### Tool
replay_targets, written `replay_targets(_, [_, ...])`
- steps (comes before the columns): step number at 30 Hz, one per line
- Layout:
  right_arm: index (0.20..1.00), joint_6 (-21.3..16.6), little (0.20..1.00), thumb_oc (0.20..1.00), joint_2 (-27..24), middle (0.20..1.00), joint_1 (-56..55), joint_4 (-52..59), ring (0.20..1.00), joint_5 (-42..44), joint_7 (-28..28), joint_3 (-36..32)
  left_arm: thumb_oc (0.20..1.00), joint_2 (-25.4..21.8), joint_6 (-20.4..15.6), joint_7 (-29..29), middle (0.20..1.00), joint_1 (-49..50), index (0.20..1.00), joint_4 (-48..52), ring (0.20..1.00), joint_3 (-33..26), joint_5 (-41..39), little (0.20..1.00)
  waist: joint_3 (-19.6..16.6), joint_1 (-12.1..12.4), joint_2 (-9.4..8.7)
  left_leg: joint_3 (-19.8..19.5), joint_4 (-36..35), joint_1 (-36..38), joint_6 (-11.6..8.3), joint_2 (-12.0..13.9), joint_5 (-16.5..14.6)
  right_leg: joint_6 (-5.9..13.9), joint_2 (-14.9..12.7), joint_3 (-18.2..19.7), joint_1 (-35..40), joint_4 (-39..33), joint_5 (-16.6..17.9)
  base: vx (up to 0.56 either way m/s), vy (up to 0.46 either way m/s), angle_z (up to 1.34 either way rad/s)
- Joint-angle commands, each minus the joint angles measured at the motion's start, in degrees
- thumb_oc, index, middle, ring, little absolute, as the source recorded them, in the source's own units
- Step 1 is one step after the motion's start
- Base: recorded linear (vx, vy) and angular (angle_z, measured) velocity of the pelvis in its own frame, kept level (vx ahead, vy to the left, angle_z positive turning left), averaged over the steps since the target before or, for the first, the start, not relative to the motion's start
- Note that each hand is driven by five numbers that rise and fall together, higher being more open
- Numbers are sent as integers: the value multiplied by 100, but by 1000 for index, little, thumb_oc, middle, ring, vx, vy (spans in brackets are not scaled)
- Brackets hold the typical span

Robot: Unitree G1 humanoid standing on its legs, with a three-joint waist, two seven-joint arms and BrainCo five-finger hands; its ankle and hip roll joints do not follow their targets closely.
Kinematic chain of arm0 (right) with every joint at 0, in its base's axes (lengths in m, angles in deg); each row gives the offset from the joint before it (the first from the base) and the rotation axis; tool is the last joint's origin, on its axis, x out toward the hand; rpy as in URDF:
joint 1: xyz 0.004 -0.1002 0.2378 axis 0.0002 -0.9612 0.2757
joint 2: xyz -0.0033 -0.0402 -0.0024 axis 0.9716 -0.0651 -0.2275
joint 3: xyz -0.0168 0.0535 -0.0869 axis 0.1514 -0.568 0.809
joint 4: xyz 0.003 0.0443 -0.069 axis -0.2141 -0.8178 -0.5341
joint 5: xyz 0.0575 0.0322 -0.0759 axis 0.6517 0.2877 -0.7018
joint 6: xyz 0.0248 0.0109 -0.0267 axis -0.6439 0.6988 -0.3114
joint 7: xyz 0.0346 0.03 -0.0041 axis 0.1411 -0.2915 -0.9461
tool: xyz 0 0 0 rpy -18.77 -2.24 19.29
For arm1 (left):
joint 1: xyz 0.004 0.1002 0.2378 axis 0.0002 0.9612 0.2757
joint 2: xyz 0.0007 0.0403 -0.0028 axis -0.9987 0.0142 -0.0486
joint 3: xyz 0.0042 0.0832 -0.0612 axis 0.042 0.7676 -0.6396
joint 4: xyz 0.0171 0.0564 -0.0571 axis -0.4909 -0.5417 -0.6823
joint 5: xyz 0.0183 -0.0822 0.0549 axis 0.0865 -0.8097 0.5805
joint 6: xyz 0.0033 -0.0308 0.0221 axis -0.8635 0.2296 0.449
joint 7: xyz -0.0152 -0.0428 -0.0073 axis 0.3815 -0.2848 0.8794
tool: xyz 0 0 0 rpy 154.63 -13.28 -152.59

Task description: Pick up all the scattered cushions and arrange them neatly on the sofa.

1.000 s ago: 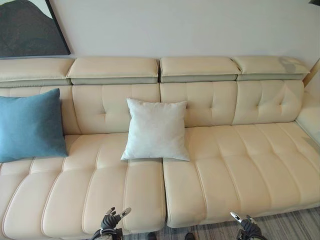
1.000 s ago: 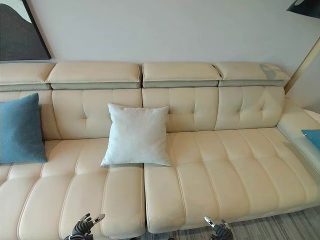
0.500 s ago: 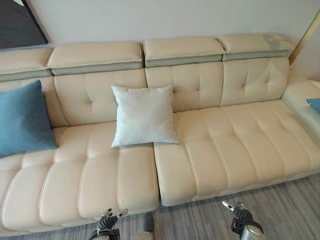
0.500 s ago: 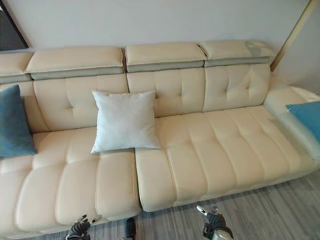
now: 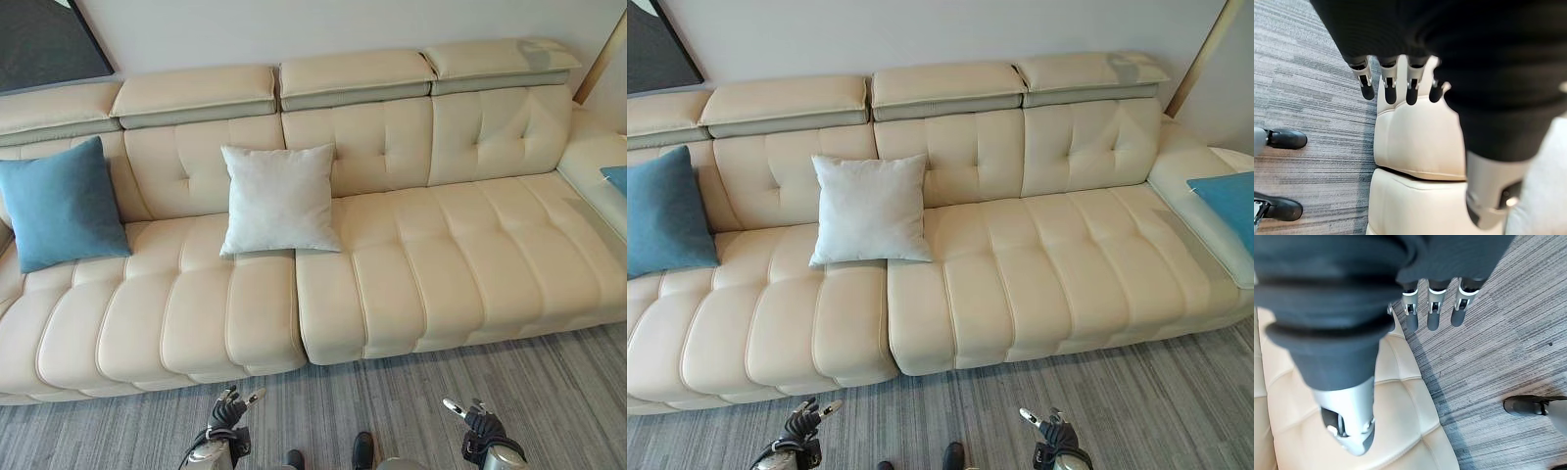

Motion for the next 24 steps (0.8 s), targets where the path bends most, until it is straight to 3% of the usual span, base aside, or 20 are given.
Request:
replay_targets(1, [1000,-93,1000,1000,-25,1000,163,67,1000,-130,-2,13,1000,-77,-107,40,1000,-17,1000,30,1000,59,-121,1000,-271,-75,-8,26,291,-322,95,-149,-548,617,-192,196,184,1,-689,-50,90,8])
replay_targets(12, [1000,-57,1000,1000,97,1000,145,-9,1000,-362,99,77,1000,-23,-55,35,1000,-53,1000,-106,1000,195,72,1000,-339,-156,5,152,-192,-60,222,-245,-620,831,-290,419,51,1,-405,-46,162,-6])
replay_targets(18, [1000,-109,1000,1000,237,1000,112,-4,1000,-37,71,-118,1000,-214,-68,170,1000,-329,1000,-134,1000,620,772,1000,-36,-426,-72,751,-192,-363,440,-396,-689,1101,-488,905,-629,171,-13,-146,240,-60])
replay_targets(20, [1000,-119,1000,1000,276,1000,162,-23,1000,-13,77,-112,1000,-275,-62,172,1000,-428,1000,-79,1000,717,936,1000,72,-407,-48,1000,-192,-406,485,-367,-728,1152,-571,754,-880,497,-42,-82,119,-96])
replay_targets(21, [1000,-124,1000,1000,288,1000,169,28,1000,-14,91,-100,1000,-328,-60,174,1000,-458,1000,26,1000,766,1007,1000,138,-367,-12,1173,-192,-370,494,-316,-784,1151,-700,347,-919,679,-81,-23,23,-121])
replay_targets(22, [1000,-124,1000,1000,288,1000,168,29,1000,-14,91,-101,1000,-328,-60,174,1000,-458,1000,27,1000,766,1007,1000,143,-365,-13,1175,-192,-365,495,-316,-785,1151,-701,349,-918,686,-86,-30,59,-159])
replay_targets(23, [1000,-115,1000,1000,283,1000,118,121,1000,-40,87,-135,1000,-396,-35,187,1000,-476,1000,211,1000,794,1104,1000,220,-303,77,1430,-192,-284,418,-207,-855,1116,-975,-659,-808,877,-264,-17,27,-146])
replay_targets(24, [1000,-102,1000,1000,288,1000,90,139,1000,-52,92,-173,1000,-402,-36,191,1000,-468,1000,259,1000,796,1118,1000,206,-236,83,1657,-192,-251,392,-161,-857,1101,-1094,-1180,-740,931,-307,-14,23,-127])
